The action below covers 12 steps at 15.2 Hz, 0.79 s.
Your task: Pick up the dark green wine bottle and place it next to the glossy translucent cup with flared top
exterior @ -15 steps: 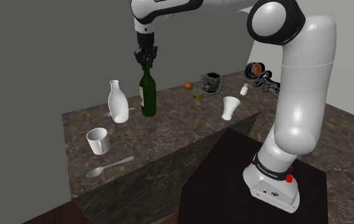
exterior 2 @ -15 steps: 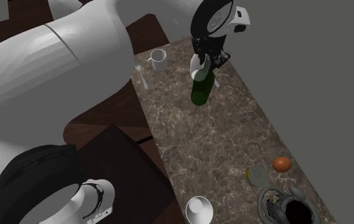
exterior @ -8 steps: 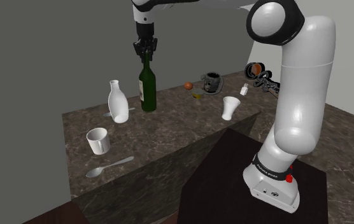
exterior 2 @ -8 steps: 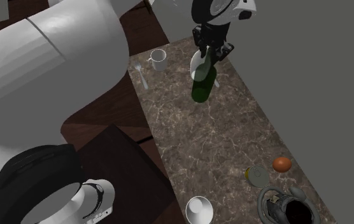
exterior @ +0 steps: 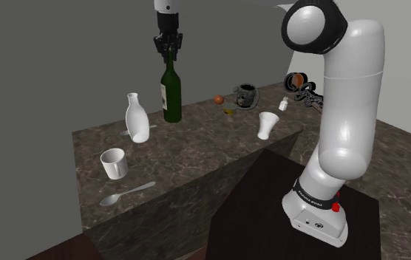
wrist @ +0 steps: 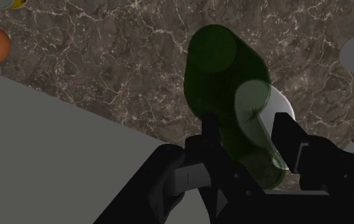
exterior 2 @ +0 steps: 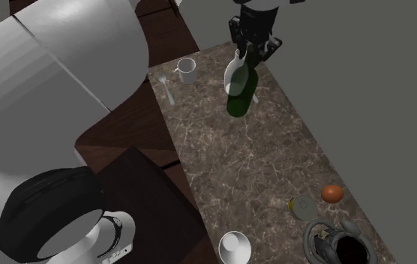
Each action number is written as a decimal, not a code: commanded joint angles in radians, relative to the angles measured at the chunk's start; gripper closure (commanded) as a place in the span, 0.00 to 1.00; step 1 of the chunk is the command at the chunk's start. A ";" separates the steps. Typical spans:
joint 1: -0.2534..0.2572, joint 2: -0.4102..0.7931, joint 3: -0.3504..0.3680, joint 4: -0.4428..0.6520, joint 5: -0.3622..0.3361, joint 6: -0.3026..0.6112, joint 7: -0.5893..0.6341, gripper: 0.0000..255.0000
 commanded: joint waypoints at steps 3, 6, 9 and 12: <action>0.003 0.026 0.000 0.097 -0.001 -0.072 -0.001 1.00; 0.006 0.053 0.000 0.182 -0.003 -0.129 -0.003 1.00; 0.009 0.091 0.000 0.285 -0.005 -0.194 -0.005 1.00; 0.014 0.148 -0.001 0.422 -0.009 -0.274 -0.009 1.00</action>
